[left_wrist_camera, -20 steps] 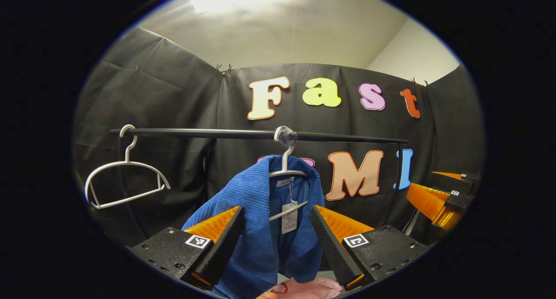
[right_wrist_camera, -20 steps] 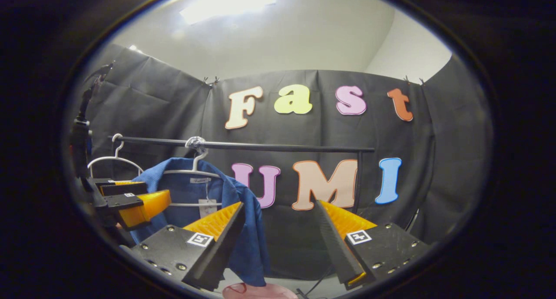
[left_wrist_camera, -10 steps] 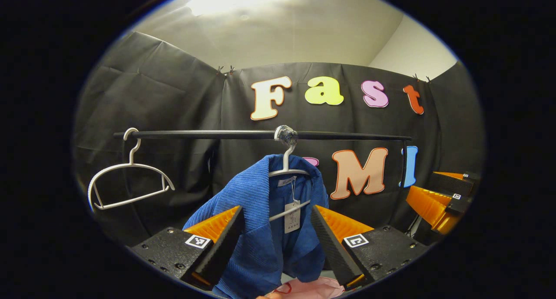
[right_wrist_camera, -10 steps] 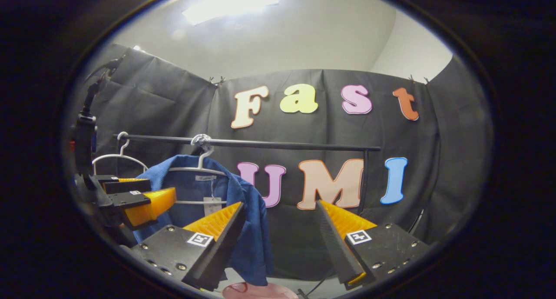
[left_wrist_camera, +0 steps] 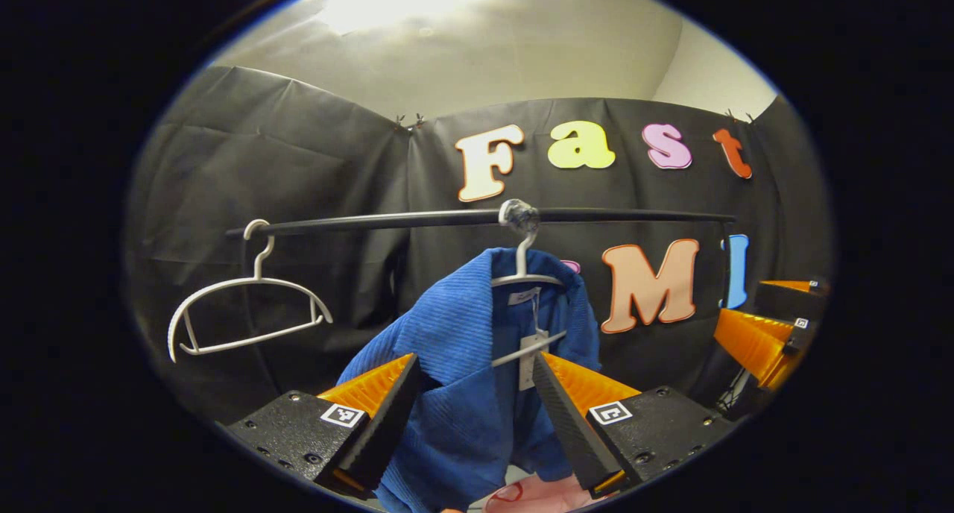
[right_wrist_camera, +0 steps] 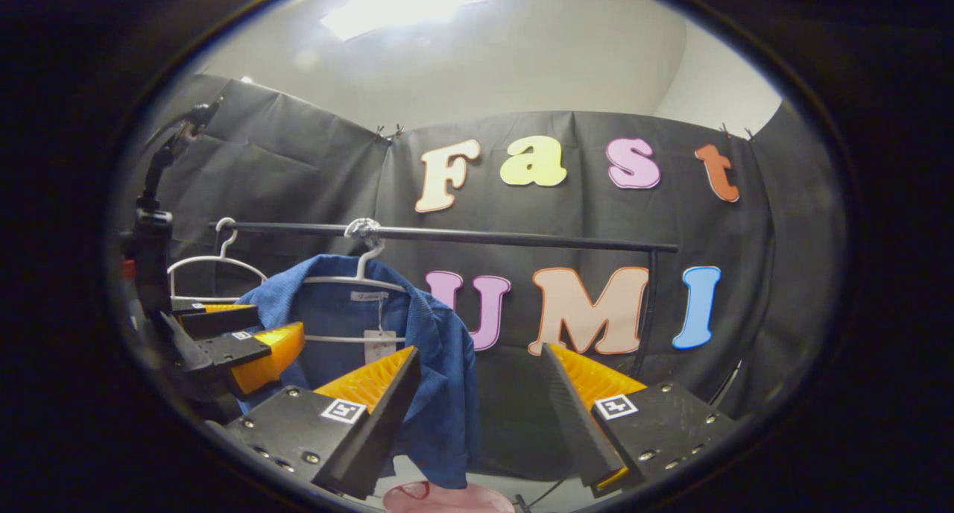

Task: Grasp the clothes on the hanger with both hands and then place them into the laundry hamper below.

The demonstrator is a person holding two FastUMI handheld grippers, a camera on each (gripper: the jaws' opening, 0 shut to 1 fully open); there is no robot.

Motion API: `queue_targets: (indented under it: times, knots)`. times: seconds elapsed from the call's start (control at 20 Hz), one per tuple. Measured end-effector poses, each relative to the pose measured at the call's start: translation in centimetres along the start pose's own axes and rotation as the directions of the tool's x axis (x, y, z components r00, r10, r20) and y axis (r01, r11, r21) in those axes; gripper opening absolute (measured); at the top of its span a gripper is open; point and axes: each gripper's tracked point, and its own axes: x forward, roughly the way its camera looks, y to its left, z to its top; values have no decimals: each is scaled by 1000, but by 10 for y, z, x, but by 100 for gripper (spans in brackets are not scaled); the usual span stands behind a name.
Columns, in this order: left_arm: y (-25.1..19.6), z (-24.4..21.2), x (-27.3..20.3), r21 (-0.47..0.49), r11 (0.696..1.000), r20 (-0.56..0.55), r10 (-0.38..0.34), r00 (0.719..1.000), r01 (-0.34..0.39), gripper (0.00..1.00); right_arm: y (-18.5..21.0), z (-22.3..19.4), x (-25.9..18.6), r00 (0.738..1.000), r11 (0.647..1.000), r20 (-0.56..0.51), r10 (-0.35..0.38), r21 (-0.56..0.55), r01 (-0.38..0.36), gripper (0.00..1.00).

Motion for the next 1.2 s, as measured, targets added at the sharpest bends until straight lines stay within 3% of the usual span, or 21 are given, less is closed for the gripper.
queue_targets:
  times: [0.1, 0.2, 0.4, 0.65, 0.8, 1.2]
  knots:
    - [11, -5, 6, 20, 998, -4, 56, 998, -56, 93, 3, -2, 2, 1000, 1000, -2, 10, 1, -10, 96]
    - [20, -8, 10, 40, 994, 4, 97, 995, -98, 87, 5, -1, 4, 1000, 1000, -3, 17, 5, -17, 96]
    - [17, -15, 14, 77, 993, 1, 91, 996, -90, 70, 9, -3, 10, 1000, 1000, -3, 29, 2, -29, 96]
    - [23, -17, 18, 43, 996, -15, 77, 997, -77, 17, 19, -12, 22, 999, 999, -15, 47, 3, -47, 96]
    - [20, -14, 16, -5, 999, -17, 41, 999, -41, 9, 29, -20, 33, 998, 998, -28, 65, 12, -65, 96]
    - [19, -9, 8, -9, 999, -16, -39, 999, 39, 10, 71, -42, 77, 990, 991, -49, 133, 38, -132, 96]
